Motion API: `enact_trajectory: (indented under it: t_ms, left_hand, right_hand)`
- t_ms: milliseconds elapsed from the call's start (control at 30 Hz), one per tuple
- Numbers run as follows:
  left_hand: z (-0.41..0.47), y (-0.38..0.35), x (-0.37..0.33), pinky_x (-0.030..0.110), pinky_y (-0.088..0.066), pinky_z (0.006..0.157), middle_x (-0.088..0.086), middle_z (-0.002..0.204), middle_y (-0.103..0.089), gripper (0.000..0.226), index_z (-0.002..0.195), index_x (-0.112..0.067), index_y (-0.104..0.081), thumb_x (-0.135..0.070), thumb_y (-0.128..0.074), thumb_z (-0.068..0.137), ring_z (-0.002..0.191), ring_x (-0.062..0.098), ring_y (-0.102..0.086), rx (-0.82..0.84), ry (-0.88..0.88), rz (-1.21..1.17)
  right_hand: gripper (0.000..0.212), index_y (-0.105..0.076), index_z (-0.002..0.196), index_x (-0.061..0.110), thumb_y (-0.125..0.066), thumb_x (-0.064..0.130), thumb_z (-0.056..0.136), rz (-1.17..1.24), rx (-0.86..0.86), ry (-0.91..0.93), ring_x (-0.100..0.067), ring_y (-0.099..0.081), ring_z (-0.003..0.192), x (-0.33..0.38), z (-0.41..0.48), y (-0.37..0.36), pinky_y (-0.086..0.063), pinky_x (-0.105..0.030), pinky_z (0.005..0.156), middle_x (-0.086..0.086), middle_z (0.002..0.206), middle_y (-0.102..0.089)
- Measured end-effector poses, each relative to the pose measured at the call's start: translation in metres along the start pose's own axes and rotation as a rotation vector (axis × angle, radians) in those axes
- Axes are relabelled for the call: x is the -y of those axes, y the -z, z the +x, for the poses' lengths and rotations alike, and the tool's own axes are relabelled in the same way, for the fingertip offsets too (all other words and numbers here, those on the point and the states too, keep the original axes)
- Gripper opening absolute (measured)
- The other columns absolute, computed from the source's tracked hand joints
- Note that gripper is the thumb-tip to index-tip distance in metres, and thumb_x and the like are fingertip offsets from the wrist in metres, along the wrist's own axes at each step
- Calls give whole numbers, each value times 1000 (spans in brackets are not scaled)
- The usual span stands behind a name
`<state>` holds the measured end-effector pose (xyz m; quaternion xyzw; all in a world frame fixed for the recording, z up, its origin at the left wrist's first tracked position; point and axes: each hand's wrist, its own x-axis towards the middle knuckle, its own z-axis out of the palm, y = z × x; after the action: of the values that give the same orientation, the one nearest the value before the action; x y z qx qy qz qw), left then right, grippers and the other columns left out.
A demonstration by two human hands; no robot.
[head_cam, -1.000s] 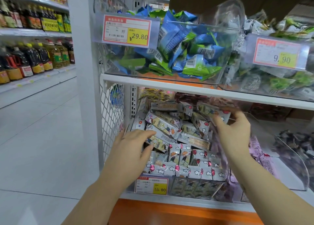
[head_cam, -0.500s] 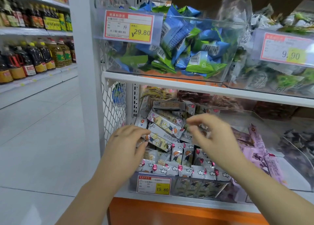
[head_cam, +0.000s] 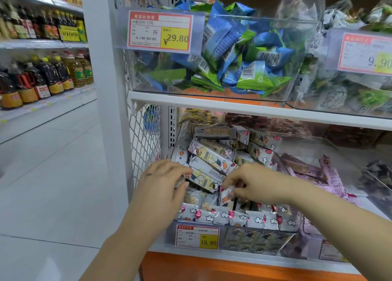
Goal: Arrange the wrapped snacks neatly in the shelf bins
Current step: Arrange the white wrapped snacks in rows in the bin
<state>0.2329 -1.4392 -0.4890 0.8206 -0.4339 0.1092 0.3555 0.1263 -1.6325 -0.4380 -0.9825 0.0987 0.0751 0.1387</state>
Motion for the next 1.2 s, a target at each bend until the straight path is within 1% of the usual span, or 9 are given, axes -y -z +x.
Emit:
enact_trajectory:
  t_ms: [200, 333, 467, 600, 767, 867, 933, 1033, 1200]
  left_hand:
    - [-2, 0, 2, 39, -32, 107, -11, 117, -61, 29, 115, -30, -64, -20, -59, 88, 122, 12, -41, 11, 0, 7]
    - [-2, -1, 2, 39, -32, 107, -12, 118, -61, 27, 115, -29, -64, -26, -55, 90, 124, 13, -41, 18, -2, 14]
    - [-1, -1, 3, 36, -31, 106, -12, 116, -61, 26, 114, -29, -65, -24, -55, 90, 123, 13, -41, 20, 0, 12]
    - [-2, 0, 2, 30, -27, 106, -15, 116, -60, 27, 115, -30, -64, -26, -54, 90, 124, 9, -38, 14, -3, 6]
    - [-2, 1, 5, 32, -30, 106, -15, 117, -58, 27, 116, -31, -63, -24, -54, 91, 120, 7, -40, 12, -9, 3]
    - [-3, 1, 6, 29, -33, 101, -15, 114, -59, 26, 114, -30, -64, -25, -54, 91, 114, 8, -46, 7, -13, -4]
    - [-3, 2, 6, 25, -30, 99, -14, 114, -59, 26, 115, -30, -64, -22, -57, 90, 113, 7, -46, 6, -19, 0]
    - [-3, 2, 6, 23, -28, 100, -15, 116, -58, 27, 116, -30, -63, -23, -56, 91, 114, 5, -44, 8, -16, -1]
    - [-3, 3, 5, 26, -31, 101, -13, 116, -58, 27, 116, -29, -63, -22, -55, 91, 115, 7, -45, 5, -14, -4]
  right_hand:
    - [21, -66, 111, 23, -59, 21, 90, 63, -4, 47, 0, -51, 59, 2, -1, -4, -39, -13, 58, 13, 69, -58]
    - [18, -67, 107, 22, -60, 22, 90, 13, 16, 62, 0, -54, 75, 0, -1, -5, -43, -17, 70, 13, 92, -60]
    - [22, -54, 76, 36, -54, 21, 93, 17, 100, 77, 12, -49, 59, 0, -2, 0, -37, -9, 61, 21, 70, -55]
    - [11, -60, 82, 28, -55, 28, 92, 31, 151, 66, 4, -52, 67, -2, -4, 7, -42, -14, 66, 15, 79, -61]
    - [47, -51, 68, 9, -44, 47, 95, -8, 119, 76, -16, -35, 51, 9, 13, 1, -32, -29, 56, 1, 55, -40]
    - [56, -69, 85, 8, -36, 52, 95, 101, 133, 7, -9, -37, 40, 17, 23, -3, -32, -21, 48, 8, 41, -39]
    - [55, -70, 96, 12, -32, 52, 96, 190, 185, -28, 1, -56, 51, 18, 23, -5, -41, -12, 56, 16, 51, -60]
    - [55, -69, 95, 17, -29, 55, 95, 265, 234, -66, -27, -64, 96, 14, 24, -10, -47, -36, 92, 2, 92, -72]
    - [55, -65, 107, 21, -23, 54, 96, 328, 340, -122, -8, -51, 82, 18, 24, -12, -37, -18, 71, 9, 86, -57]
